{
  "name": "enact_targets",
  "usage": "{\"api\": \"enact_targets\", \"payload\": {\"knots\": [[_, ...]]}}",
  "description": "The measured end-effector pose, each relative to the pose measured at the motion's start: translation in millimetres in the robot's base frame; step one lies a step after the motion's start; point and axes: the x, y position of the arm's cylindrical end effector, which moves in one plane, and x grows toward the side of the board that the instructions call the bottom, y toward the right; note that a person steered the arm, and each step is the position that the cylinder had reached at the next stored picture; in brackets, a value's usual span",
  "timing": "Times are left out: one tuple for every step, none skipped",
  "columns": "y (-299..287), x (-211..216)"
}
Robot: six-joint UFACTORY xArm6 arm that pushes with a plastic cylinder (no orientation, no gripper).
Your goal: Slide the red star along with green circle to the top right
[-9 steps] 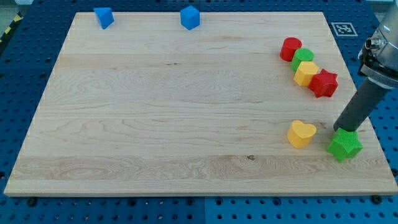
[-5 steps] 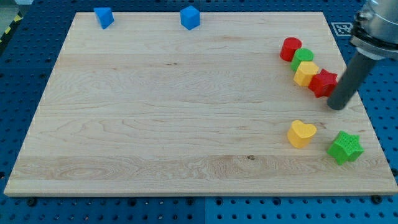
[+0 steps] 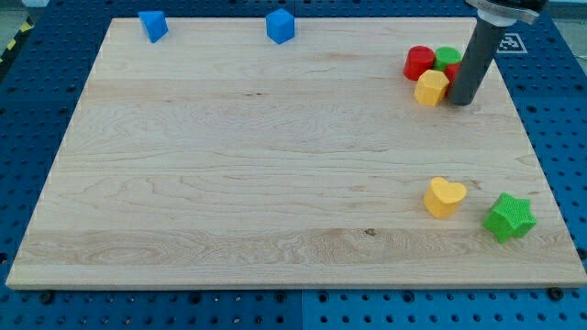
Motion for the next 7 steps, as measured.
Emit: {"api": "enact_targets", "payload": {"knots": [[0.9, -8.5], [0.9, -24.8], [1.6, -37.0], [7.6, -45.9], [20.2, -59.1], [27.4, -76.7], [31.8, -100.9]]}}
